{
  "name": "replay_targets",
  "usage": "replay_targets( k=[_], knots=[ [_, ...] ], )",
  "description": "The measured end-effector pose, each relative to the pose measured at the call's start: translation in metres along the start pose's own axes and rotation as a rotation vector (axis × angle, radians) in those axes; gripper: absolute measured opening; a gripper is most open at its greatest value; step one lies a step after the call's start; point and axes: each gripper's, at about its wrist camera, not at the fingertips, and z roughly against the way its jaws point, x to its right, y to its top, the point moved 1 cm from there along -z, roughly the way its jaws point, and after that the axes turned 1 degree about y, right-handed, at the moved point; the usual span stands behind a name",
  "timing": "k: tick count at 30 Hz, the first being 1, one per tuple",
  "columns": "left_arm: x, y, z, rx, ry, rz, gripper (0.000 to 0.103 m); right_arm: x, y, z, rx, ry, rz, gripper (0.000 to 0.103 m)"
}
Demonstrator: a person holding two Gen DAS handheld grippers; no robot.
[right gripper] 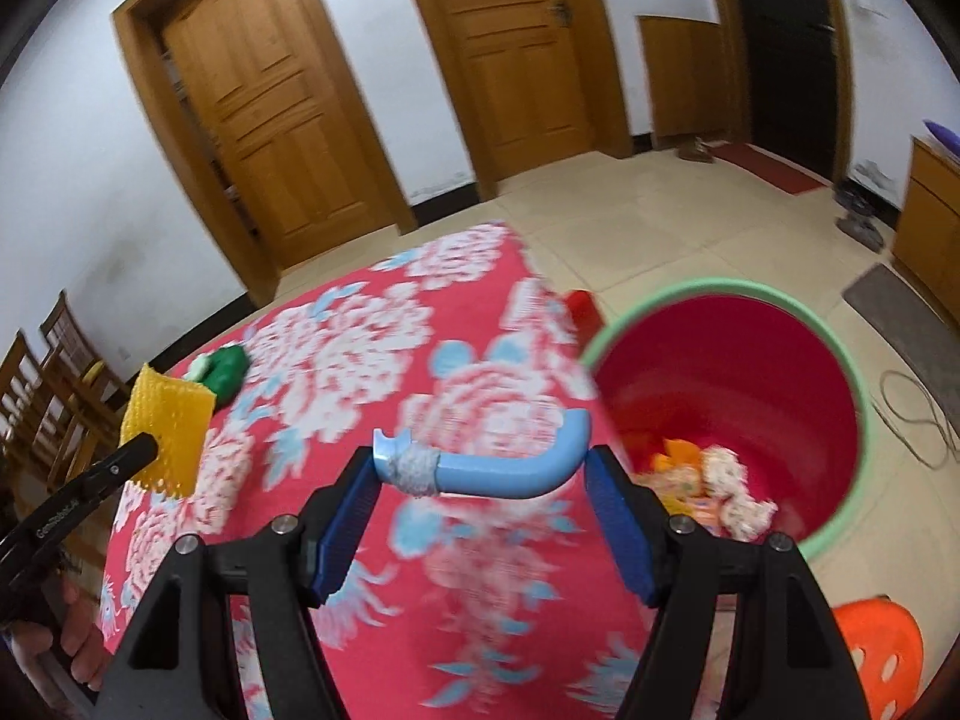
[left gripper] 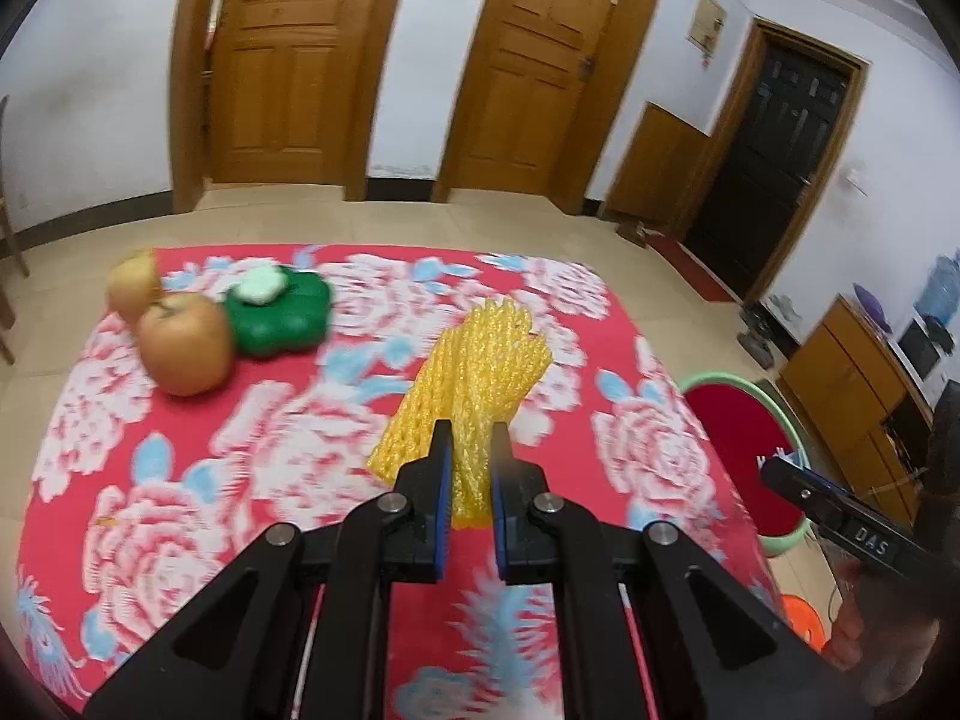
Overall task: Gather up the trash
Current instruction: 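Carry net and blue toy over the red bucket and open both tools to drop them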
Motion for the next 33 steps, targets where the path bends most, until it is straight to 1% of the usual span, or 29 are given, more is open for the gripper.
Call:
replay_targets(
  k=[3, 8, 16, 20, 23, 28, 33],
  knots=[
    [0.024, -0.001, -0.006, -0.016, -0.041, -0.031, 0.009, 0.023, -0.001, 0.005, 0.005, -0.021, -0.039, 0.072],
    [0.06, -0.005, -0.013, -0.035, -0.087, -0.082, 0.009, 0.062, -0.003, 0.009, 0.008, -0.062, -0.107, 0.073],
    [0.108, -0.01, -0.029, -0.075, -0.126, -0.165, 0.009, 0.122, -0.007, 0.001, -0.012, -0.095, -0.245, 0.073],
    [0.133, -0.014, -0.037, -0.092, -0.146, -0.209, 0.009, 0.138, -0.007, -0.001, -0.009, -0.087, -0.278, 0.077],
    [0.149, -0.015, -0.042, -0.099, -0.161, -0.234, 0.009, 0.147, -0.008, 0.005, 0.016, -0.083, -0.297, 0.078],
    [0.178, -0.022, -0.053, -0.118, -0.194, -0.286, 0.009, 0.157, -0.009, 0.025, 0.06, -0.098, -0.325, 0.078],
    [0.205, -0.026, -0.068, -0.141, -0.232, -0.324, 0.009, 0.168, -0.012, 0.047, 0.099, -0.075, -0.374, 0.079]
  ],
)
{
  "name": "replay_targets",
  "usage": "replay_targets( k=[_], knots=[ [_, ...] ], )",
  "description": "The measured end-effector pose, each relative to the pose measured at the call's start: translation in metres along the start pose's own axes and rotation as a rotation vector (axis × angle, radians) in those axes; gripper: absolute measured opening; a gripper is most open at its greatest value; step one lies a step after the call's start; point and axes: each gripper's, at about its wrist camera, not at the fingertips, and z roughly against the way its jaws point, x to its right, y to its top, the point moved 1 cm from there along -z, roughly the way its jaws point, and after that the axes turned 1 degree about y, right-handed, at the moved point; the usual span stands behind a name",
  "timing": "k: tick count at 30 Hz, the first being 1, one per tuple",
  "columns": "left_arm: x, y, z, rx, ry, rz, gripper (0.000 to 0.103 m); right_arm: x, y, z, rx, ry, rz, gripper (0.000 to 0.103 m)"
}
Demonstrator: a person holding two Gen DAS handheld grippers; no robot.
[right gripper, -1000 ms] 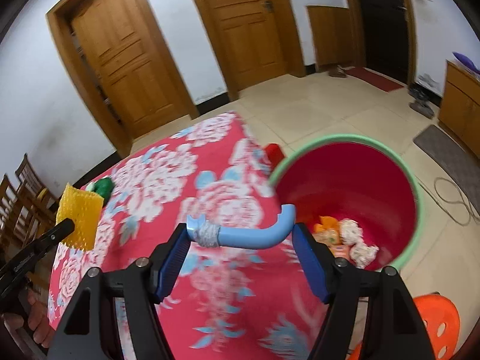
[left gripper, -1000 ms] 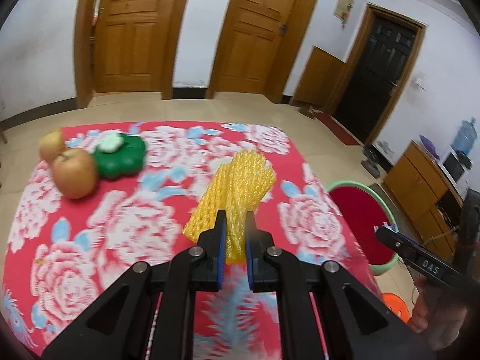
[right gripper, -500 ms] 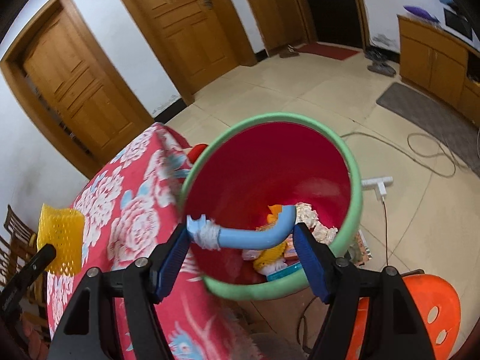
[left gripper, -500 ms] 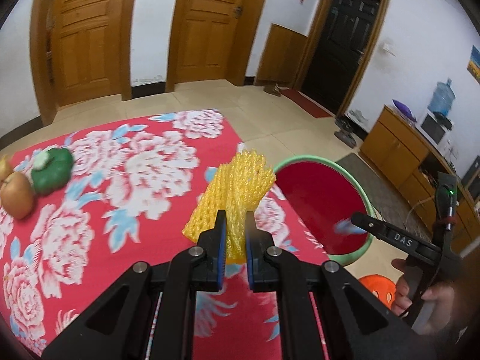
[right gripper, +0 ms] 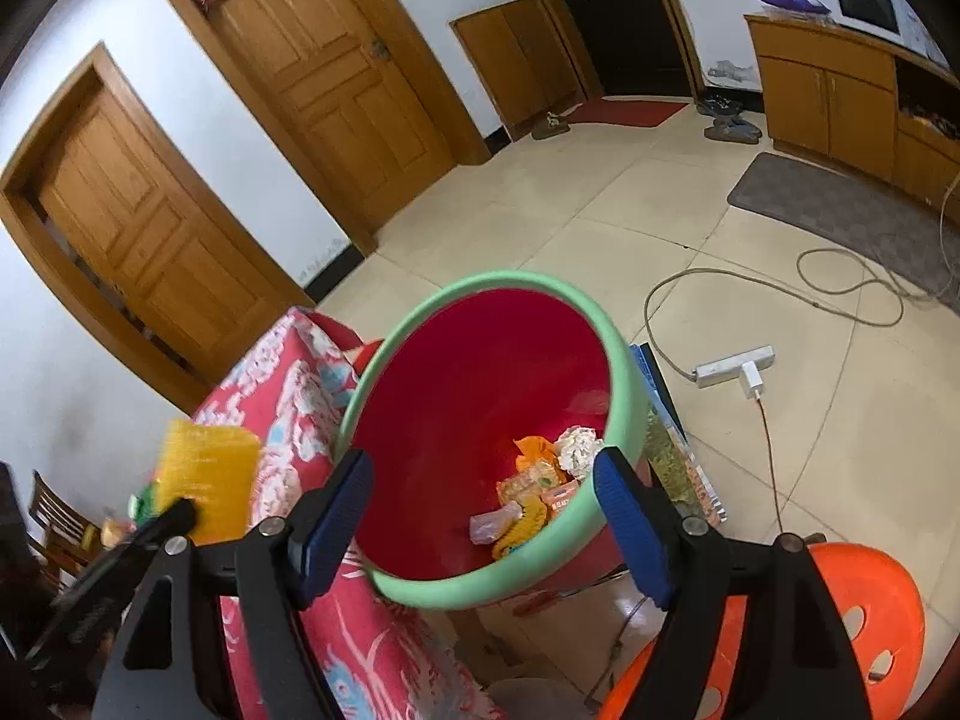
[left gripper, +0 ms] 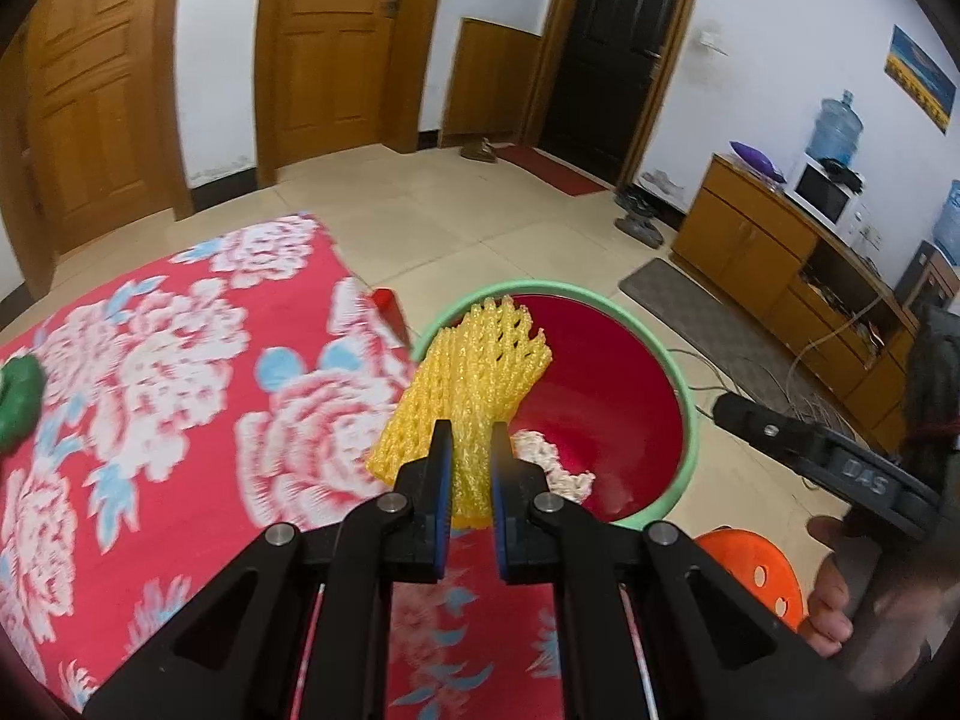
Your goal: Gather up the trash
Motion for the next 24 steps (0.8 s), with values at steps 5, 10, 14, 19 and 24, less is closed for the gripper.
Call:
replay_targets(
  k=[5, 10, 14, 19, 24],
  knots=[
    [0.018, 0.007, -0.024, -0.028, -0.014, -0.033, 0.011, 0.009, 0.001, 0.014, 0.019, 0.004, -0.015, 0.08],
    [0.023, 0.006, -0.031, -0.043, 0.002, -0.024, 0.034, 0.012, -0.001, 0.017, 0.011, 0.009, -0.016, 0.08],
    [0.017, 0.004, -0.026, -0.04, 0.03, -0.009, 0.041, 0.01, -0.003, 0.02, 0.006, 0.014, -0.006, 0.08],
    [0.002, 0.0, -0.007, -0.021, 0.046, 0.031, 0.043, -0.004, -0.01, 0.025, 0.004, 0.023, 0.028, 0.081],
    [-0.014, -0.01, 0.019, 0.007, 0.102, 0.053, 0.047, -0.02, -0.019, 0.034, 0.002, 0.047, 0.064, 0.083]
  ],
)
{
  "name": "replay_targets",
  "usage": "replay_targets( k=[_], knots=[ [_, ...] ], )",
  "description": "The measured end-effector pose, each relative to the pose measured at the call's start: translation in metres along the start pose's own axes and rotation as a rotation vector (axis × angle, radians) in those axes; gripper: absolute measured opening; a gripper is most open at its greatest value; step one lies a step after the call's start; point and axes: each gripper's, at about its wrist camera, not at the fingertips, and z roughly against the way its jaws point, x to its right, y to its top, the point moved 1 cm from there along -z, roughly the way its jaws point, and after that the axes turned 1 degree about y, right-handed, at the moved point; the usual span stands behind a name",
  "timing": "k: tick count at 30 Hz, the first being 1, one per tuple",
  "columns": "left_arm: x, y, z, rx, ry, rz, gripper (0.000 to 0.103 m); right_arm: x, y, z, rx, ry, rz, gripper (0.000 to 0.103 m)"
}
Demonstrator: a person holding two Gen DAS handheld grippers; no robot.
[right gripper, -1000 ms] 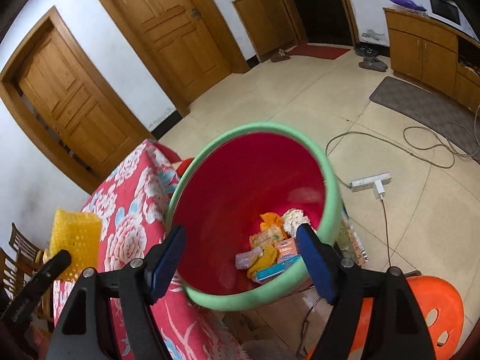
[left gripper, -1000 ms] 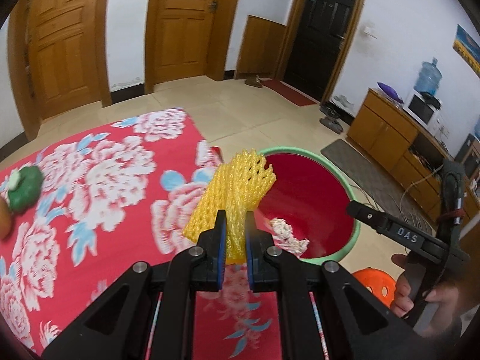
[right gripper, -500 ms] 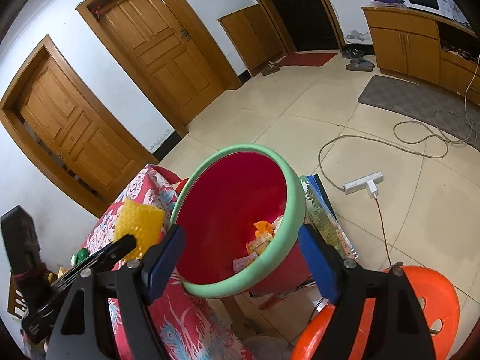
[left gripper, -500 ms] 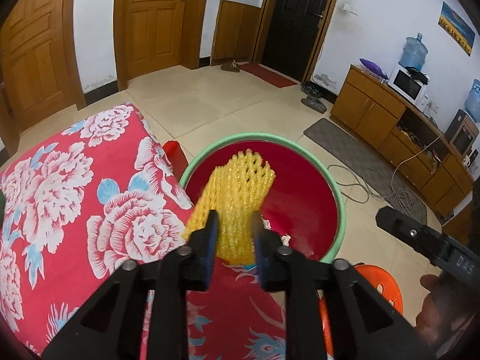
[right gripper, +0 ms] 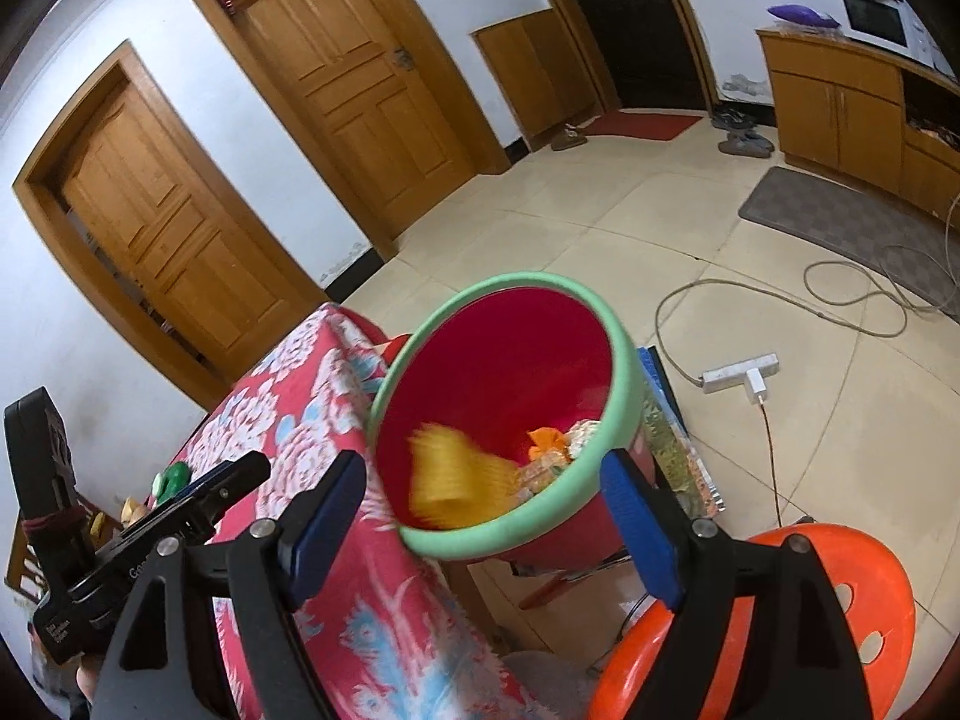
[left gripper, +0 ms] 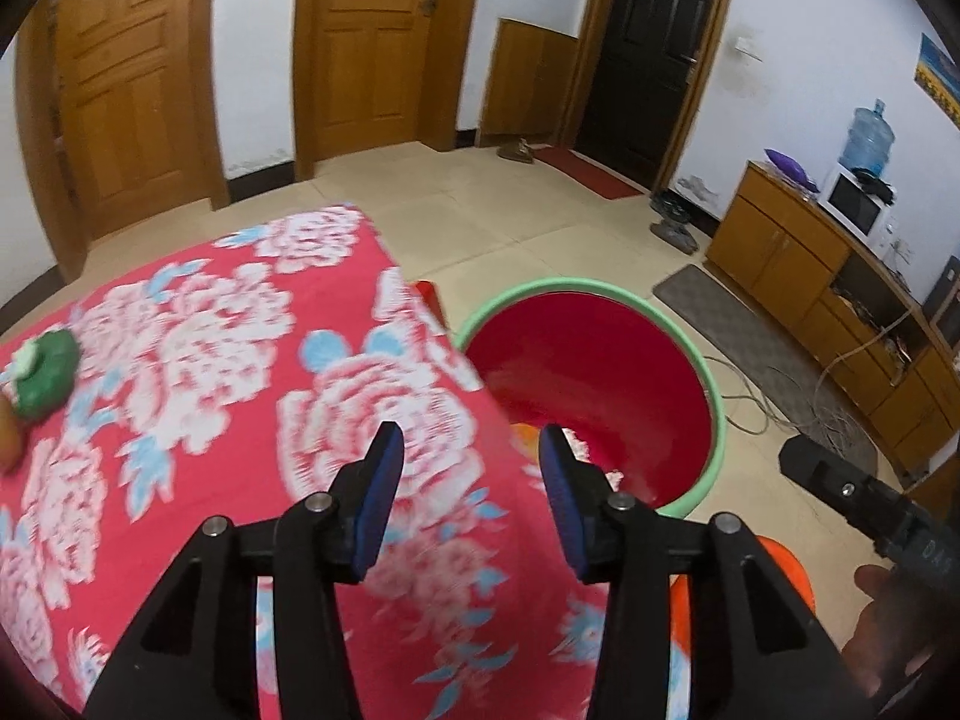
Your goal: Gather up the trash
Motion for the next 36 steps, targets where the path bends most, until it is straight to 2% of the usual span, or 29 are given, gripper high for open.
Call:
replay_targets(
  k=[6, 9, 11, 14, 15, 18, 23, 31, 36],
  knots=[
    [-0.028, -0.016, 0.033, 0.024, 0.076, 0.046, 0.054, -0.031, -0.013, 0.011, -0.006, 0.033, 0.065, 0.084],
    [-0.043, -0.025, 0.053, 0.042, 0.124, 0.054, 0.062, -0.048, -0.021, 0.016, -0.009, 0.047, 0.101, 0.087],
    [-0.055, -0.033, 0.069, 0.056, 0.164, 0.074, 0.073, -0.057, -0.029, 0.019, -0.015, 0.061, 0.12, 0.091],
    [-0.07, -0.045, 0.086, 0.068, 0.217, 0.1, 0.077, -0.074, -0.04, 0.022, -0.027, 0.078, 0.151, 0.093],
    [-0.073, -0.048, 0.09, 0.067, 0.228, 0.107, 0.078, -0.08, -0.045, 0.023, -0.033, 0.081, 0.161, 0.097],
    [-0.085, -0.062, 0.103, 0.063, 0.269, 0.132, 0.078, -0.097, -0.059, 0.027, -0.036, 0.092, 0.194, 0.098],
    [-0.099, -0.083, 0.125, 0.078, 0.326, 0.167, 0.079, -0.122, -0.081, 0.036, -0.003, 0.094, 0.265, 0.102],
    [-0.112, -0.097, 0.14, 0.097, 0.359, 0.207, 0.079, -0.146, -0.105, 0.044, 0.039, 0.071, 0.351, 0.102],
    [-0.113, -0.101, 0.141, 0.104, 0.364, 0.216, 0.079, -0.146, -0.11, 0.044, 0.03, 0.071, 0.35, 0.103]
  ],
)
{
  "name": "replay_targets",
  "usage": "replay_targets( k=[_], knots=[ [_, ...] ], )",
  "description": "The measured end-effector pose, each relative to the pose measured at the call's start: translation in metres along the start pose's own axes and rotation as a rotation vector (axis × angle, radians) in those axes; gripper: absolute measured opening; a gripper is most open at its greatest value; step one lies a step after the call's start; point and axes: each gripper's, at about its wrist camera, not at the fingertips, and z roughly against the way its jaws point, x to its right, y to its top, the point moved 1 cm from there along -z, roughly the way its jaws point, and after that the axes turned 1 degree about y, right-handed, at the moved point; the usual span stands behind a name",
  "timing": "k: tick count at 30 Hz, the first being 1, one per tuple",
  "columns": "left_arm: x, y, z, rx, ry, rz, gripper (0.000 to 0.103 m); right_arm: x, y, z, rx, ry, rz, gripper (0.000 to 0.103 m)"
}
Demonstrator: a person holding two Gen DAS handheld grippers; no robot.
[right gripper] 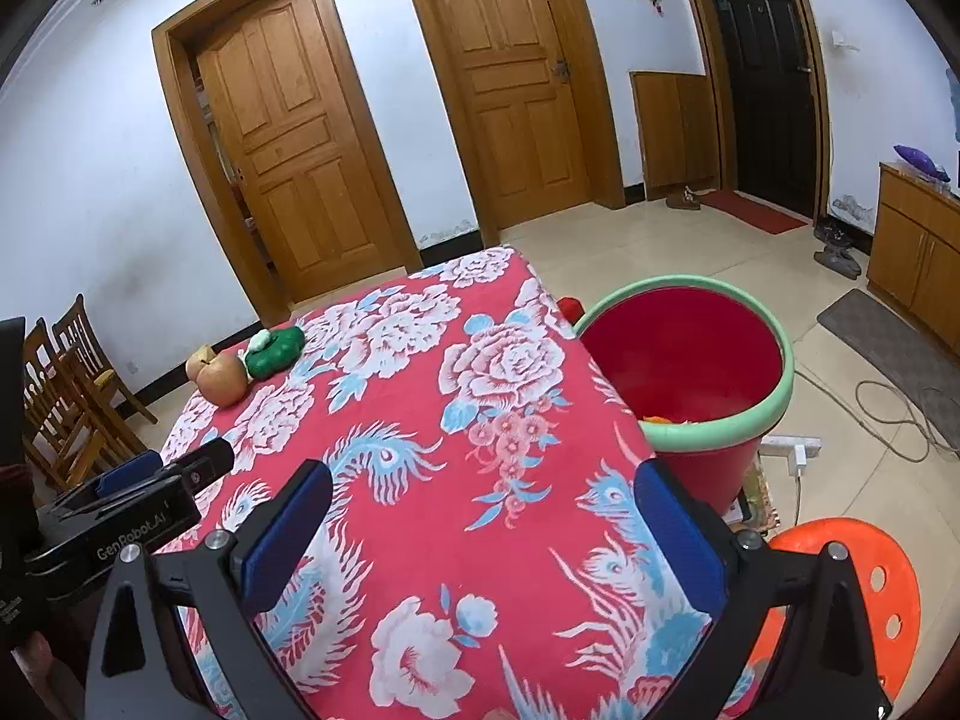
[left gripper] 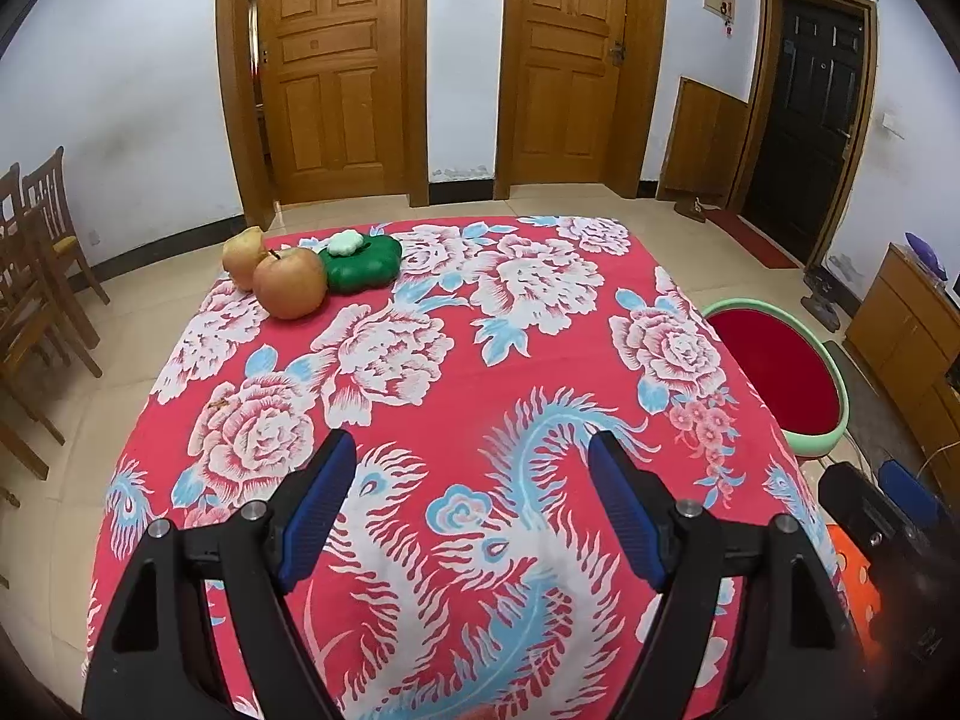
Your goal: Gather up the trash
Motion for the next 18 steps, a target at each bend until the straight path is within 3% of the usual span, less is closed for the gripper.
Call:
replay_targets(
  k=[18],
  knots=[
    [-0.0057, -0.0069, 0.002, 0.003, 0.001, 0.016, 0.079, 0.0013, -0.0027, 0.0014, 0.001, -0.009, -0.011, 0.103]
  ],
)
